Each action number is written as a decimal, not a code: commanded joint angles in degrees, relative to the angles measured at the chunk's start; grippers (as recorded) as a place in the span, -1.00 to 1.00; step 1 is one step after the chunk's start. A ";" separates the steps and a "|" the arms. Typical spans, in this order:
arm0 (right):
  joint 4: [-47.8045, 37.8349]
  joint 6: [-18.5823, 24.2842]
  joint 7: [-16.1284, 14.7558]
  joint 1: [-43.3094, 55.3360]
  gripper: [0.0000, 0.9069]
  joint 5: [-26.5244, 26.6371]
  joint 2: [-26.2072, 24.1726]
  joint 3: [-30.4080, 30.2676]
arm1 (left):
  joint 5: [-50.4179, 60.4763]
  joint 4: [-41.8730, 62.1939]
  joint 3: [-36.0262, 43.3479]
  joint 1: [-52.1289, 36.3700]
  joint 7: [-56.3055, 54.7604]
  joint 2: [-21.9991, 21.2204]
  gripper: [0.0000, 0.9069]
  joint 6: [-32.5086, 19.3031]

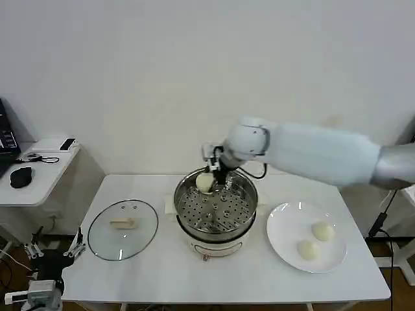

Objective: Take steamed baozi put them in steamer then cover it.

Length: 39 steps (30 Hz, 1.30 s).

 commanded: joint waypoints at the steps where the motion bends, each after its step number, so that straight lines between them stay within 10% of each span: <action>1: -5.49 -4.80 1.73 -4.34 0.47 2.75 8.23 -0.80 | -0.11 0.27 -0.26 -0.17 0.05 -0.16 1.00 -0.06; 17: -7.65 -4.09 1.11 -7.42 0.49 0.93 8.93 -0.42 | -0.21 0.75 -0.18 -0.44 0.06 -0.19 1.00 -0.13; 20: -7.88 -3.97 1.12 -7.57 1.00 0.66 8.92 -0.20 | -0.21 0.72 -0.18 -0.37 0.08 -0.19 1.00 -0.14; 25: -7.01 -3.73 0.89 -6.52 1.00 0.49 7.90 0.02 | -0.18 0.72 -0.02 -0.49 0.07 -0.34 1.00 -0.12; 39: 9.49 2.32 -6.08 10.20 1.00 -2.23 -14.22 -2.78 | -0.11 -0.65 1.21 -0.69 0.19 -0.11 1.00 0.03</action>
